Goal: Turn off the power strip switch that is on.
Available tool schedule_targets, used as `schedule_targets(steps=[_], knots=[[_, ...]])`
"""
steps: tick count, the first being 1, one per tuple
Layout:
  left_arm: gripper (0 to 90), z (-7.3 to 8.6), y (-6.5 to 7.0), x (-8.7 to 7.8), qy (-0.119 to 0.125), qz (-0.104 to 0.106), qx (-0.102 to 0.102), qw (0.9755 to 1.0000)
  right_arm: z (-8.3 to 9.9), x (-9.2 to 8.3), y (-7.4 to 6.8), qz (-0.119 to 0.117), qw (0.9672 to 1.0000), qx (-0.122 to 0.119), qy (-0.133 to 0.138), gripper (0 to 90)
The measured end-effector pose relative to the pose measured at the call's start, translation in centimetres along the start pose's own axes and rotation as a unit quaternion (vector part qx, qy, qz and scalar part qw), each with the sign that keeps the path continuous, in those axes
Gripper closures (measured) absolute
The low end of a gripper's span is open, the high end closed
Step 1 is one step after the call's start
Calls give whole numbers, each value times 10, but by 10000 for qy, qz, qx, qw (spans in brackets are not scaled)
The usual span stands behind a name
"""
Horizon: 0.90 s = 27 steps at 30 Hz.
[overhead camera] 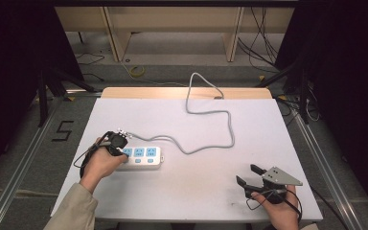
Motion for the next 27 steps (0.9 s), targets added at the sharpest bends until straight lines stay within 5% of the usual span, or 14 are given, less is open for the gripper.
schedule_targets(steps=[27], knots=[[896, 0, 0, 1, -68, -78, -21, 9999, 0, 0, -1, 1, 10000, -2, 4, 296]])
Point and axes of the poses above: each handheld gripper's, and its own axes: x roughly forward along the jaws, z roughly out of its underside, y roughly to its right, the point moved 10 cm from there along x, roughly forward along the jaws, and after that the axes turned 11 degrees about z, right-handed, at the moved point
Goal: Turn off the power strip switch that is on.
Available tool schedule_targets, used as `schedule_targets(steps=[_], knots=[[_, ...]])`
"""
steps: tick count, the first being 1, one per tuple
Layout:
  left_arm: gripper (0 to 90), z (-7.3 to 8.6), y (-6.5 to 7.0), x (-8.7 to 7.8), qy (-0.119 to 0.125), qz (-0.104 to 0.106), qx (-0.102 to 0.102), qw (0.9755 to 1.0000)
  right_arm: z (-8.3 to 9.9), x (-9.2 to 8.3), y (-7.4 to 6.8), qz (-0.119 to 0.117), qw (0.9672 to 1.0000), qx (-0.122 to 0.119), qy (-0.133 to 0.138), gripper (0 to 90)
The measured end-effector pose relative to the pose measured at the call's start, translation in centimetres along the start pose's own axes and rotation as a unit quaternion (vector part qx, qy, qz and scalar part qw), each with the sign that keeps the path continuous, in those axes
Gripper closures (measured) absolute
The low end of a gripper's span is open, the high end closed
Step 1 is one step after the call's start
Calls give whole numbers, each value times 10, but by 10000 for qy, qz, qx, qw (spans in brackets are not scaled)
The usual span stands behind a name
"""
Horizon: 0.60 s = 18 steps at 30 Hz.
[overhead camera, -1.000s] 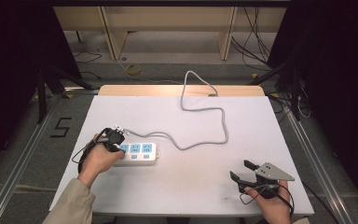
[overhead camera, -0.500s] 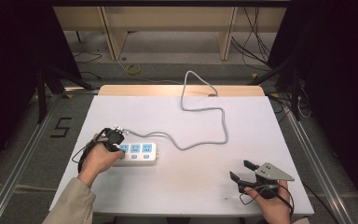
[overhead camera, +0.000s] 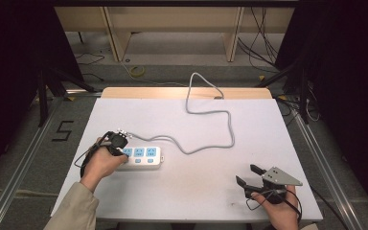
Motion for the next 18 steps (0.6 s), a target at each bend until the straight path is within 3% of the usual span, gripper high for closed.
schedule_targets(steps=[18], knots=[[896, 0, 0, 0, 4, -13, -9, 10000, 0, 0, 0, -22, 10000, -1, -13, 296]])
Point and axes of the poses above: each handheld gripper's, and its own axes: x roughly forward along the jaws, z roughly out of its underside, y roughly to its right, the point moved 10 cm from there along x, roughly forward along the jaws, and after that the axes turned 11 degrees about z, right-handed, at the moved point
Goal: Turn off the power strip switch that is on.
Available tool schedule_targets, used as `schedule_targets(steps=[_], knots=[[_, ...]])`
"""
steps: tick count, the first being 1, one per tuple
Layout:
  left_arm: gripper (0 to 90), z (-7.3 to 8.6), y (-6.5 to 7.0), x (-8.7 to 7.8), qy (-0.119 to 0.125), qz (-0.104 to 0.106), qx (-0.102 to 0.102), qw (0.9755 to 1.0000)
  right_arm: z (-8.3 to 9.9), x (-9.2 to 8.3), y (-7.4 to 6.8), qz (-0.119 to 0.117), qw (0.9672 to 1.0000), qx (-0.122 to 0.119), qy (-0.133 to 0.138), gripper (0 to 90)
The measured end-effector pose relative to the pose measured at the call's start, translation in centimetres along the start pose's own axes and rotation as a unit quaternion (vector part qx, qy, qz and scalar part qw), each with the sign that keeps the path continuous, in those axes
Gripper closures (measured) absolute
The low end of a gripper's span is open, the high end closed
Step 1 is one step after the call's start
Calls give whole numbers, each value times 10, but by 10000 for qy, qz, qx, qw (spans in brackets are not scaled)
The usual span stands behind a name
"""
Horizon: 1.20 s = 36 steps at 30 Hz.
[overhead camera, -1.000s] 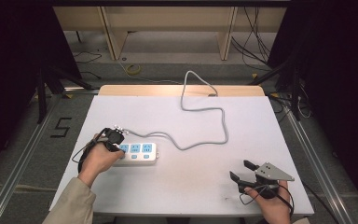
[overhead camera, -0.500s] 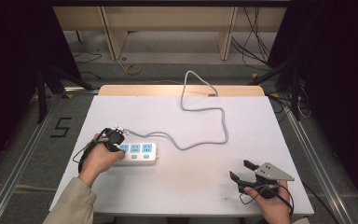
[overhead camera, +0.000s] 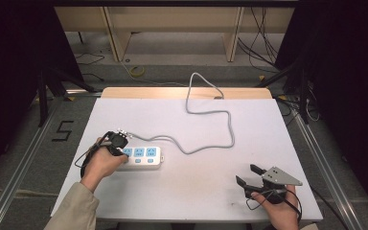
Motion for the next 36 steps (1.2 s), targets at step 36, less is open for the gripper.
schedule_targets(steps=[36], knots=[[896, 0, -1, 0, -4, 39, 17, 10000, 0, 0, 0, 8, 10000, 0, 12, 296]])
Point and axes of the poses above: each handheld gripper's, and its own axes: x roughly forward along the jaws, z roughly out of its underside, y roughly to its right, the point moved 10 cm from there along x, roughly forward along the jaws, and after that the axes turned 11 degrees about z, right-handed, at the moved point
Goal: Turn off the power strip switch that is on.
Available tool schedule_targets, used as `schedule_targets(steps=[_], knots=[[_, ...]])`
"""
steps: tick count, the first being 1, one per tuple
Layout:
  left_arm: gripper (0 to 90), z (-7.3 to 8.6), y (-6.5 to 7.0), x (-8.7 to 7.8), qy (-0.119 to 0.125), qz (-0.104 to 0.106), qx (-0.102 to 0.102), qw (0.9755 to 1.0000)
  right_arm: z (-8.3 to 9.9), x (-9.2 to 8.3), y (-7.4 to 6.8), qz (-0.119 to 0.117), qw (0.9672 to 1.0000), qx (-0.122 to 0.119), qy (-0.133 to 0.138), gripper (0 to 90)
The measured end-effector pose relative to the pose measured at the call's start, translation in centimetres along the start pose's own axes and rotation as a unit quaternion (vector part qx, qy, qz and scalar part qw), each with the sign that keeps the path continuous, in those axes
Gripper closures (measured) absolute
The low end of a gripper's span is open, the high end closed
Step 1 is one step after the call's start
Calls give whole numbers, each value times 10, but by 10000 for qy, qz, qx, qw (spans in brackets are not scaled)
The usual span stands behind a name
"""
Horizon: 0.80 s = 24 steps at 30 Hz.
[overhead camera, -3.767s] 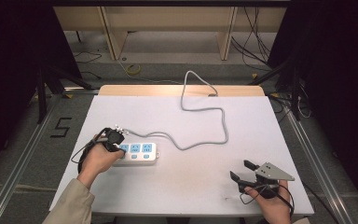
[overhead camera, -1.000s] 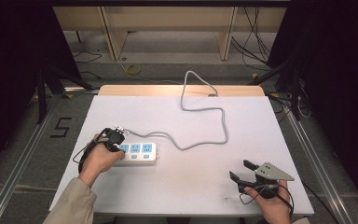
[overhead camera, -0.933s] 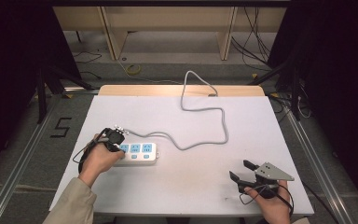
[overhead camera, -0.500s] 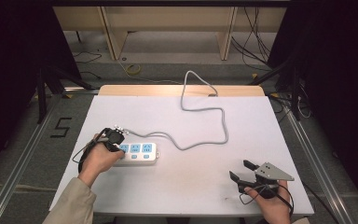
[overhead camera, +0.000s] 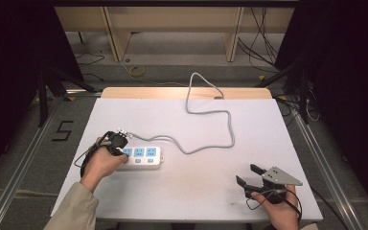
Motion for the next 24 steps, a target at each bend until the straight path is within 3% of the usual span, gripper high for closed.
schedule_targets(steps=[7, 24], knots=[[897, 0, 0, 0, 35, 61, -51, 10000, 0, 0, 0, 8, 10000, -5, 8, 296], [897, -2, -1, -2, 50, -74, 26, 10000, 0, 0, 0, 9, 10000, 8, 4, 296]])
Point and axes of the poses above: each handheld gripper's, and its own axes: x roughly forward along the jaws, z roughly out of its underside, y roughly to its right, the point moved 10 cm from there along x, roughly forward along the jaws, and after that the axes turned 11 degrees about z, right-handed, at the moved point
